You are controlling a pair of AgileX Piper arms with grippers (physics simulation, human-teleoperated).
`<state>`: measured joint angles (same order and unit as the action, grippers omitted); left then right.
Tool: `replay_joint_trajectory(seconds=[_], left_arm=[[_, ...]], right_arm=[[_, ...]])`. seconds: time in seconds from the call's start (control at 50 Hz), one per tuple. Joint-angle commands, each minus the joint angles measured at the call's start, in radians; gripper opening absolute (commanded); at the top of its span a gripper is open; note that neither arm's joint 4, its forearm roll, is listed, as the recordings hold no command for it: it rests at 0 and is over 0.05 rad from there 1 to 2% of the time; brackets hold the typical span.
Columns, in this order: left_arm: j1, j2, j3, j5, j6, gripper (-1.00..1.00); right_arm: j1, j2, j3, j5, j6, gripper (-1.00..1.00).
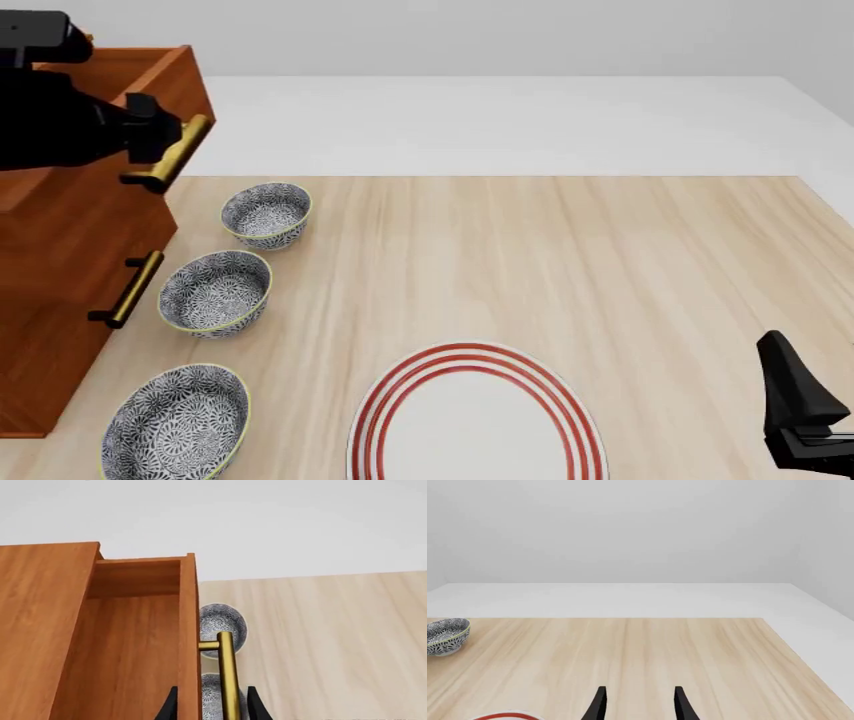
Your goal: Open the top drawer of the cabinet.
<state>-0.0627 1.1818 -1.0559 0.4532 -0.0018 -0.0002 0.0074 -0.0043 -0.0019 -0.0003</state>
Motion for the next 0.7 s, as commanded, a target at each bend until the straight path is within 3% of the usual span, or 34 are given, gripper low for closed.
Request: replay_joint_trajectory(seconds=[0.02, 0.7], left_arm=[[-0.02, 0.005, -0.006, 0.002, -0.004, 1.0], [-0.075, 0.007, -0.041, 0.033, 0.009, 1.0]], right_arm=[[0.0, 0.0, 0.0, 0.0, 0.0, 1.0], [0.0, 0.0, 0.0, 0.0, 0.0, 1.0]])
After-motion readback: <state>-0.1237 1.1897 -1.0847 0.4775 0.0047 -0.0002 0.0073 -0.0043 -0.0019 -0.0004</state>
